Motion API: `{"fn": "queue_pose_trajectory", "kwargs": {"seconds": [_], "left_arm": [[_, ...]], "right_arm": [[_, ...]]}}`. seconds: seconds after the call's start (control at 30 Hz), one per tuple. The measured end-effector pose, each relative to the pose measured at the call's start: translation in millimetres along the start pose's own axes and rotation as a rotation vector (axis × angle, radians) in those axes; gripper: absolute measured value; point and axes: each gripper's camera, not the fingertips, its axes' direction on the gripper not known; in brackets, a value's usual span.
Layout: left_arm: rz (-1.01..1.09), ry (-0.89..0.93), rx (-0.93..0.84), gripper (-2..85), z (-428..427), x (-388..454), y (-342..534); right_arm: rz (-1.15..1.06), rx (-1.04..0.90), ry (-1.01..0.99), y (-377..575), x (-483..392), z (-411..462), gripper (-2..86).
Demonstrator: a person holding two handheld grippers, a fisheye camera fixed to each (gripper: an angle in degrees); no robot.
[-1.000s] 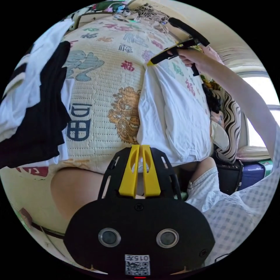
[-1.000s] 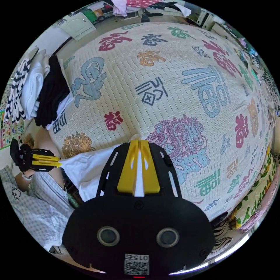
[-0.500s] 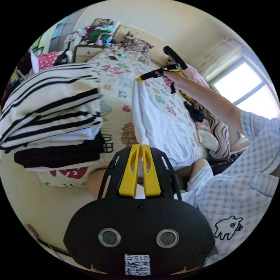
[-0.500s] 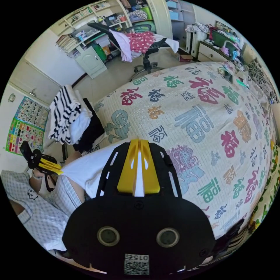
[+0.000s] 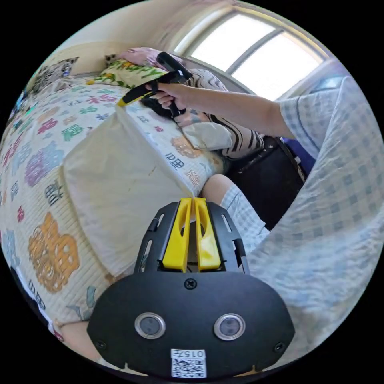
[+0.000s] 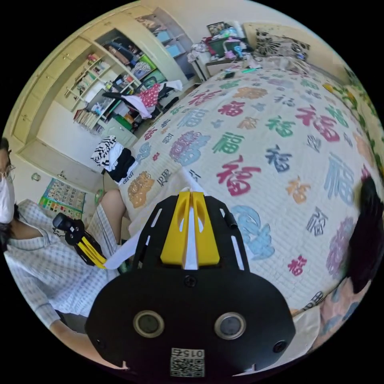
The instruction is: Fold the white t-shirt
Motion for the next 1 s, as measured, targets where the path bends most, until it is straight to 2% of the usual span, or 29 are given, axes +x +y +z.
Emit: {"fn": "queue_pose_trajectory", "kwargs": {"seconds": [0.13,0.37,0.57,0.7,0.8,0.87,0.93,1.0], "left_arm": [[0.075,-0.003,-0.090,-0.3,73,13,-25],[0.142,-0.035,-0.224,1.6,146,11,-46],[0.153,0.149,-0.296,5.6,187,-18,-53],[0.180,0.230,-0.235,3.5,159,-29,-64],[0.168,0.155,-0.154,2.6,123,-50,-75],[0.107,-0.003,-0.075,2.0,93,-86,-85],[0.047,-0.099,-0.027,1.4,76,-122,-94],[-0.015,-0.142,-0.010,0.9,71,-165,-102]], "right_arm": [[0.120,0.117,-0.101,80,81,-37,-0.8],[0.171,0.195,-0.180,155,149,-77,0.9],[0.299,0.225,-0.118,195,186,-124,7.8],[0.296,0.239,0.059,212,178,-170,7.8],[0.369,0.248,0.035,220,190,-196,7.0],[0.327,0.265,-0.047,222,187,-206,5.6],[0.256,0.156,-0.071,215,171,-203,3.2],[0.282,0.055,-0.062,211,162,-192,1.5]]}}
